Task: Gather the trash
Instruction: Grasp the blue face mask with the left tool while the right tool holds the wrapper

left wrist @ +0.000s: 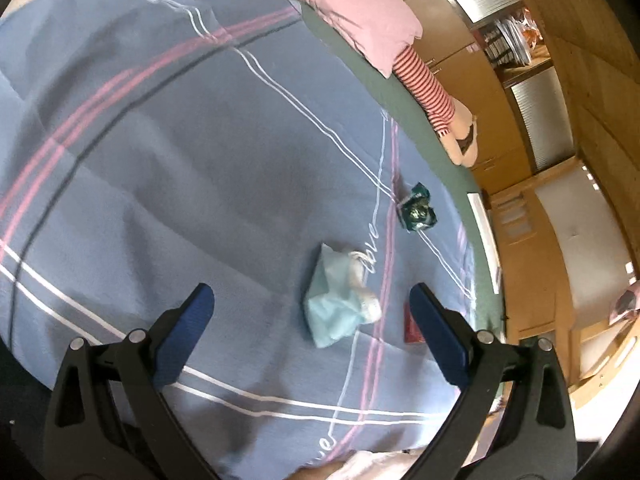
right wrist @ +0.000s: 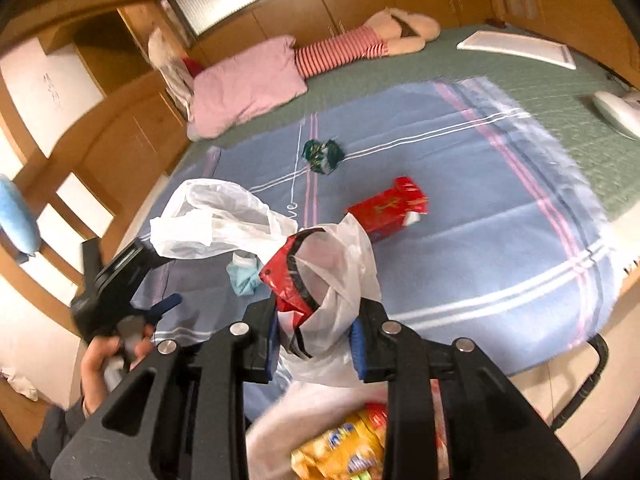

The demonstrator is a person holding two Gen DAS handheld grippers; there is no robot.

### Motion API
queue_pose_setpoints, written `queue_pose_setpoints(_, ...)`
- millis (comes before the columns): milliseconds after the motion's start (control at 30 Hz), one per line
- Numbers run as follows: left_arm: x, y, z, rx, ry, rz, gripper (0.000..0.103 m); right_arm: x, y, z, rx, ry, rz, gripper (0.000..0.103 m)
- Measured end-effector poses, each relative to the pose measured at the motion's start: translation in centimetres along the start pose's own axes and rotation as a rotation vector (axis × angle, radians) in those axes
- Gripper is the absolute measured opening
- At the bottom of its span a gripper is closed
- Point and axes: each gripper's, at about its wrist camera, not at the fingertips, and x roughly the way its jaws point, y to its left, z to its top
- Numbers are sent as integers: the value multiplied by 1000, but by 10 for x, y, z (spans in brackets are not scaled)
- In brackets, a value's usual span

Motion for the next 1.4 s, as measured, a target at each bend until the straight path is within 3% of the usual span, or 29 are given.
queue_pose_setpoints(67, 8, -15, -3, 70, 8, 31, 98, -16, -9, -10, 5, -9, -5, 29)
queue_pose_setpoints(167, 31, -53, -11, 260, 14, 109, 98, -34, -26, -28, 21, 3, -23, 29)
queue_pose_setpoints(233, 51, -77, -20, 408, 9, 203, 98, -38, -33, -37, 23, 22, -31, 29)
queue_pose_setpoints(367, 74, -104, -38, 636, -1, 290, 98, -42, -33, -49, -19, 46, -50, 29)
queue_pose_setpoints(500, 93, -103, -48, 715, 69, 364, 93, -36, -22, -55, -64, 59, -55, 29)
queue_pose_setpoints(567, 95, -99, -47, 715, 88, 358, 69, -31, -20, -56, -59, 71, -45, 29)
queue_pose_setpoints(600, 96, -96, -45, 712, 110, 355, 48, -28, -17, -57, -59, 80, -44, 29)
queue_pose_setpoints(633, 99, -94, -45, 707, 127, 355, 37, -25, -16, -59, -63, 88, -47, 29)
queue_pose_setpoints(700, 93, -87, -42, 679, 124, 342, 27, -22, -11, -60, -77, 99, -62, 29)
queue_pose_setpoints(767, 71, -86, -38, 640, 68, 292, 26, -21, -7, -60, -91, 101, -72, 29)
queue_pose_setpoints(933, -3, -83, -60, 657, -100, 142, 26, -20, 0, -64, -120, 125, -71, 29)
queue_pose_setpoints(1033, -20, -78, -75, 640, -76, 25, 26, -14, -6, -74, -100, 179, -79, 29)
queue_pose_setpoints(1400, -40, -95, -127, 771, -70, -19, 26, 3, -34, -114, -67, 317, -171, 29)
